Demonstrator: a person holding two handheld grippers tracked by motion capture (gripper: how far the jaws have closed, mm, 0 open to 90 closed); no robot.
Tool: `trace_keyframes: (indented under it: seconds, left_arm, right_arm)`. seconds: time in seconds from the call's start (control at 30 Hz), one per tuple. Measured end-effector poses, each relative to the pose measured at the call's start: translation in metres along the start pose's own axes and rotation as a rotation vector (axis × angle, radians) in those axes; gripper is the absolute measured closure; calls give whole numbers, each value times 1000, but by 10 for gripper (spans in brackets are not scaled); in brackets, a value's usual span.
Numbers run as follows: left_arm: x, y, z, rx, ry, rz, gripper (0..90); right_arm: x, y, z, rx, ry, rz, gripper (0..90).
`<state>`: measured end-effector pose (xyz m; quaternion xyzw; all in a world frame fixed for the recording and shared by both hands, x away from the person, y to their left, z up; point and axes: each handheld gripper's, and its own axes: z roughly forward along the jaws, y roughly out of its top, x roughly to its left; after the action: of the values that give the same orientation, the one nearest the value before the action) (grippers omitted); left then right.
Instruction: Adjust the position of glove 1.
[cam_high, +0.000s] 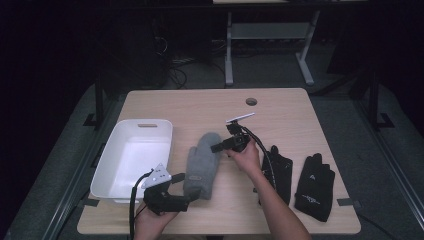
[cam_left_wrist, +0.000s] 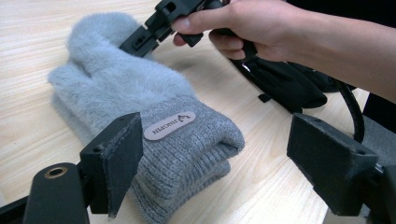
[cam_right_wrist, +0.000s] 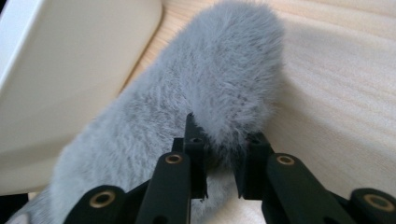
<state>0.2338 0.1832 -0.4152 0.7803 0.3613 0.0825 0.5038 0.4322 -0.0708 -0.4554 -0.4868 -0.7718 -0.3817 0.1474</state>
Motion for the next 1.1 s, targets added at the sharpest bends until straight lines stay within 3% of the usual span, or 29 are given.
trace_keyframes:
  seconds: [0.3,0.5,0.7,0.83,1.03,1.1]
  left_arm:
    - [-1,3,4,8,-23,-29,183]
    - [-5,10,8,14,-45,-38,183]
    - [-6,23,18,38,-42,-46,184]
    - [-4,31,33,85,-29,-67,205]
    - [5,37,56,139,-23,-146,232]
    - [8,37,62,162,3,-170,243]
  right_arm:
    - [9,-7,-29,-32,30,-46,791]
    - [7,-19,-52,-44,18,-56,792]
    - [-4,-33,-72,-65,0,-59,792]
    - [-15,-42,-83,-70,-14,-62,791]
    - [-30,-53,-93,-84,-43,-55,789]
    - [-35,-56,-96,-83,-52,-47,787]
